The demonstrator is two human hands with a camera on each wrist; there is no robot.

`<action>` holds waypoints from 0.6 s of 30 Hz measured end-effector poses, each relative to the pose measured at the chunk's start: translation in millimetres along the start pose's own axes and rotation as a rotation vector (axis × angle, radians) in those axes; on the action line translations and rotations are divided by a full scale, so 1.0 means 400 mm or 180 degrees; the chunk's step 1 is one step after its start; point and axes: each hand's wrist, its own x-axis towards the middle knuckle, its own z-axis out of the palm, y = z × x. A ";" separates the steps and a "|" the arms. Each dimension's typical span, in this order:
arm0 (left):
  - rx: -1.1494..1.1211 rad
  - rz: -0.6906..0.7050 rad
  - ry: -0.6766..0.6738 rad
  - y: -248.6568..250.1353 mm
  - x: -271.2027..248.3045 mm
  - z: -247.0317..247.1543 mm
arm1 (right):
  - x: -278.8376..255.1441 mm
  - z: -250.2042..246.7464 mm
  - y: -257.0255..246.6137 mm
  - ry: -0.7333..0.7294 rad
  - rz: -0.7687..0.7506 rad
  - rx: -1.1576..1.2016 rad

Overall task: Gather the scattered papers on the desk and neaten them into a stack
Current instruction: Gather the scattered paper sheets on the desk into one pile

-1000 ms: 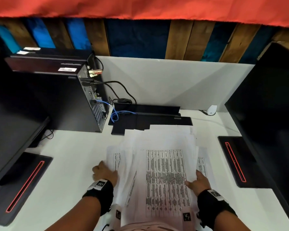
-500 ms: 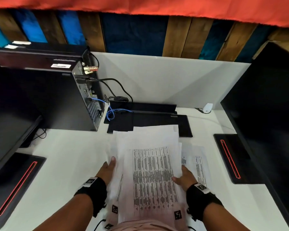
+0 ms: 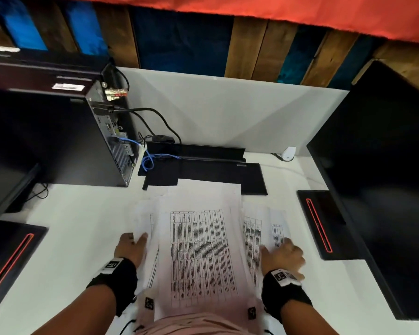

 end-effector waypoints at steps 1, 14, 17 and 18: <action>0.0164 0.0063 -0.0013 -0.011 0.005 -0.001 | 0.000 -0.016 0.013 0.0014 0.0260 -0.0030; 0.0230 0.0063 -0.0398 -0.011 -0.034 0.040 | 0.007 -0.044 -0.021 -0.0995 -0.0573 0.0796; 0.0421 0.0130 -0.0311 -0.011 -0.051 0.056 | -0.021 -0.093 -0.050 -0.0788 -0.0973 0.0769; 0.0479 0.0114 -0.0301 -0.013 -0.051 0.058 | -0.028 -0.116 -0.061 -0.0700 -0.1072 0.0737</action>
